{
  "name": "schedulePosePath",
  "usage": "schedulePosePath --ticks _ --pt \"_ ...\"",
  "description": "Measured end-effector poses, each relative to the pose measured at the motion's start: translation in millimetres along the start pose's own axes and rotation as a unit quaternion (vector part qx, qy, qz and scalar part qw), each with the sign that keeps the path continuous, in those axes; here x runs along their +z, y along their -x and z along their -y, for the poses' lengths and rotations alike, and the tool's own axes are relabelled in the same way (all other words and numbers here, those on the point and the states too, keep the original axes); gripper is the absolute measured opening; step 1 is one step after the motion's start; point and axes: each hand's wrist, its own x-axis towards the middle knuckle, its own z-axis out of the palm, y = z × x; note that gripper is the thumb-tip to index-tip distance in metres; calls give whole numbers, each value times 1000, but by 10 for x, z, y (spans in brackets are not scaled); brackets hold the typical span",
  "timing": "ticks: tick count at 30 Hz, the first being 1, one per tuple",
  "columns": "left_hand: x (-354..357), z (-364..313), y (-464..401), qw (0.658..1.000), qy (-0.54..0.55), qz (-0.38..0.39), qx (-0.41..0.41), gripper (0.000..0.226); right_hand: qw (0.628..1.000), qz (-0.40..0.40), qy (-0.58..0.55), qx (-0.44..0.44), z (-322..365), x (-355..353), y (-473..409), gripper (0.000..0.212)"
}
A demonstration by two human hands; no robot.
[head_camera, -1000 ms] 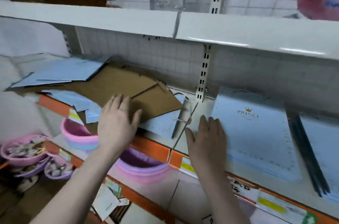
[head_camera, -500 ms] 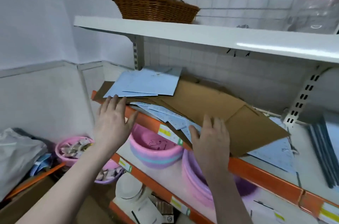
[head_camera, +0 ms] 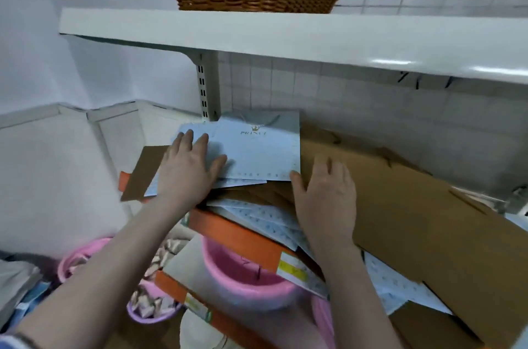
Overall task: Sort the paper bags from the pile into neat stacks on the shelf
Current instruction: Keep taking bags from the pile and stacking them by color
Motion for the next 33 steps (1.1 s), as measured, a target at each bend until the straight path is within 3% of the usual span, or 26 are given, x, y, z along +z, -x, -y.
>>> schedulePosePath --ticks 9,14,20,23,29,33 --pt "408 -8 -780 988 -36 149 -27 93 996 60 51 34 210 388 -401 61" --pt "567 38 -981 981 24 193 -19 82 998 -14 23 49 321 518 -413 46" --pt "593 133 -1098 974 165 138 -65 78 995 17 12 94 426 501 -471 48" --pt "518 169 -1064 950 275 123 -75 76 991 5 16 131 518 475 -444 51" --pt "283 165 -986 929 360 80 -23 71 978 -37 -26 206 646 383 -305 57" --pt "218 204 -916 915 392 97 20 70 967 -79 -30 239 685 279 -42 54"
